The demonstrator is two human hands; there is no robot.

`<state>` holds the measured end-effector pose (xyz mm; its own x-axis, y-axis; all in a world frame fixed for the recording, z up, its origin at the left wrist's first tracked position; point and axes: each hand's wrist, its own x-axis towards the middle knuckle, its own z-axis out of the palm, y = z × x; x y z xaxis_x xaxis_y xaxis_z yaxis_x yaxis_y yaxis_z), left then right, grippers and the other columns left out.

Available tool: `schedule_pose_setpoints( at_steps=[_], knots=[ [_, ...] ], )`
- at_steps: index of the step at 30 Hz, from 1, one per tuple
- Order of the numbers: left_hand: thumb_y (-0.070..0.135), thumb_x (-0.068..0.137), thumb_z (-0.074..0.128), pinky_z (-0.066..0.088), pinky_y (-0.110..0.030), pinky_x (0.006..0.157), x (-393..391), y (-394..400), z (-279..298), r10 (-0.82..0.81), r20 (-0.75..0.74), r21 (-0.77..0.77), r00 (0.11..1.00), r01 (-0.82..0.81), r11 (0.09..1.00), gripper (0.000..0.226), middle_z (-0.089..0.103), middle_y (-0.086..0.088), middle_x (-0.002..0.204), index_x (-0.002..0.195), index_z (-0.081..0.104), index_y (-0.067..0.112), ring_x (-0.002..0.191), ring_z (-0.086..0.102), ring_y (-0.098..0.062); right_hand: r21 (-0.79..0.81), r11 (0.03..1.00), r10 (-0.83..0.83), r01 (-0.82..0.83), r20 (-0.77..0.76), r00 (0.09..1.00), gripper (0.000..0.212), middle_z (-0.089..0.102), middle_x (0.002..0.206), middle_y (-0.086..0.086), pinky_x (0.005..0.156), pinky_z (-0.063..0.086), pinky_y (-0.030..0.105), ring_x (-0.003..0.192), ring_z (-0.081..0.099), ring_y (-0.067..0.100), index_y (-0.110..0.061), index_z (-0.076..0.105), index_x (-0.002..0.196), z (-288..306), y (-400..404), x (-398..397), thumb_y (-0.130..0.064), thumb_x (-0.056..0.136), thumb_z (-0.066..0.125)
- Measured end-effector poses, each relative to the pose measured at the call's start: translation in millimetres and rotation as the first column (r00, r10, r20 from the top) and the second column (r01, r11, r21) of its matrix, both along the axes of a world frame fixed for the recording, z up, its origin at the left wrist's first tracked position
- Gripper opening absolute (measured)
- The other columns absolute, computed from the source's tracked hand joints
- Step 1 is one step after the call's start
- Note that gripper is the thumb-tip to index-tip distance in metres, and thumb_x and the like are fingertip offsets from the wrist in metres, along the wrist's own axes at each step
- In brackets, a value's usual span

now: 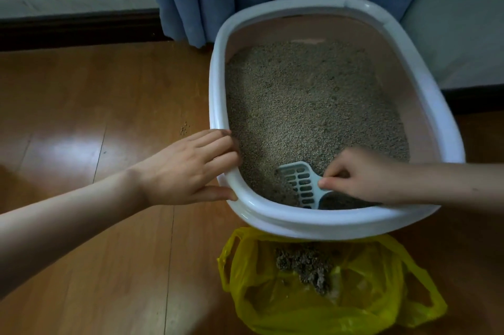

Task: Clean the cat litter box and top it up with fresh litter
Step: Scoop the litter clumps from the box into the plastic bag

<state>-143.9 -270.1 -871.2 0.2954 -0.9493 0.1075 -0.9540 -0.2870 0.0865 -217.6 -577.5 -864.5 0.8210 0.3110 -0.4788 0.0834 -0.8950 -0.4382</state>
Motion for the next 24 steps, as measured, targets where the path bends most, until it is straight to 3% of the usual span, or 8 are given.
schedule_pose_setpoints(
  at_steps=[2, 6, 11, 15, 18, 20, 24],
  knots=[
    [0.054, 0.099, 0.042, 0.031, -0.031, 0.111, 0, 0, 0, 0.006, -0.005, -0.005, 1.000, -0.006, 1.000, 0.055, 0.059, -0.012, 0.107, 0.102, 0.063, 0.004, 0.106, 0.058, -0.033, 0.132, 0.980, -0.138, 0.147, -0.072, 0.988, 0.039, 0.035, 0.047, -0.003, 0.051, 0.025, 0.031, 0.048, 0.032, 0.012, -0.012, 0.066, 0.059, -10, 3, -7, -0.035, 0.091, 0.062],
    [0.054, 0.097, 0.046, 0.029, -0.030, 0.115, 0, 1, -1, 0.019, -0.036, -0.026, 0.999, -0.020, 0.999, 0.054, 0.059, -0.012, 0.109, 0.107, 0.062, 0.003, 0.108, 0.058, -0.032, 0.286, 0.888, -0.288, 0.360, -0.266, 0.920, 0.029, 0.047, 0.044, -0.005, 0.047, 0.032, 0.020, 0.041, 0.038, 0.008, -0.011, 0.073, 0.067, -8, 7, -8, -0.026, 0.090, 0.065],
    [0.052, 0.096, 0.051, 0.042, -0.035, 0.104, 1, 1, -2, 0.002, -0.068, -0.059, 0.998, -0.006, 0.998, 0.054, 0.058, -0.013, 0.112, 0.111, 0.061, 0.001, 0.112, 0.056, -0.031, 0.317, 0.819, -0.360, 0.479, -0.365, 0.858, 0.034, 0.047, 0.042, -0.003, 0.039, 0.030, 0.015, 0.035, 0.035, 0.005, -0.002, 0.071, 0.072, -5, 17, -4, -0.028, 0.091, 0.062],
    [0.051, 0.096, 0.053, 0.037, -0.026, 0.106, 1, 2, -2, -0.001, -0.065, -0.068, 0.998, -0.004, 0.998, 0.052, 0.057, -0.012, 0.112, 0.111, 0.061, 0.001, 0.110, 0.055, -0.027, 0.337, 0.761, -0.442, 0.554, -0.356, 0.823, 0.032, 0.046, 0.041, -0.005, 0.040, 0.030, 0.013, 0.037, 0.036, 0.004, -0.003, 0.072, 0.074, -1, 18, 3, -0.027, 0.092, 0.061],
    [0.052, 0.097, 0.049, 0.038, -0.028, 0.105, 1, 3, -1, 0.002, -0.051, -0.049, 0.999, -0.005, 0.999, 0.054, 0.057, -0.011, 0.114, 0.111, 0.062, 0.002, 0.113, 0.055, -0.027, 0.298, 0.767, -0.463, 0.569, -0.357, 0.811, 0.031, 0.047, 0.041, -0.007, 0.037, 0.028, 0.013, 0.035, 0.035, 0.004, -0.007, 0.070, 0.073, 11, 15, 11, -0.028, 0.093, 0.060],
    [0.052, 0.097, 0.049, 0.040, -0.031, 0.106, 1, 3, -2, 0.002, -0.046, -0.046, 0.999, -0.004, 0.999, 0.053, 0.057, -0.011, 0.115, 0.112, 0.061, 0.002, 0.115, 0.055, -0.028, 0.215, 0.792, -0.436, 0.571, -0.455, 0.776, 0.032, 0.045, 0.043, -0.007, 0.034, 0.024, 0.014, 0.033, 0.031, 0.004, -0.007, 0.067, 0.075, 23, 10, 21, -0.030, 0.095, 0.057],
    [0.052, 0.097, 0.052, 0.046, -0.036, 0.101, 2, 3, -1, 0.001, -0.054, -0.043, 0.999, -0.003, 0.999, 0.053, 0.057, -0.012, 0.114, 0.113, 0.061, 0.002, 0.113, 0.056, -0.029, 0.067, 0.745, -0.415, 0.664, -0.732, 0.539, 0.031, 0.033, 0.047, -0.005, 0.028, 0.015, 0.012, 0.032, 0.021, 0.002, -0.005, 0.057, 0.080, 50, -7, 39, -0.027, 0.100, 0.047]
  ],
)
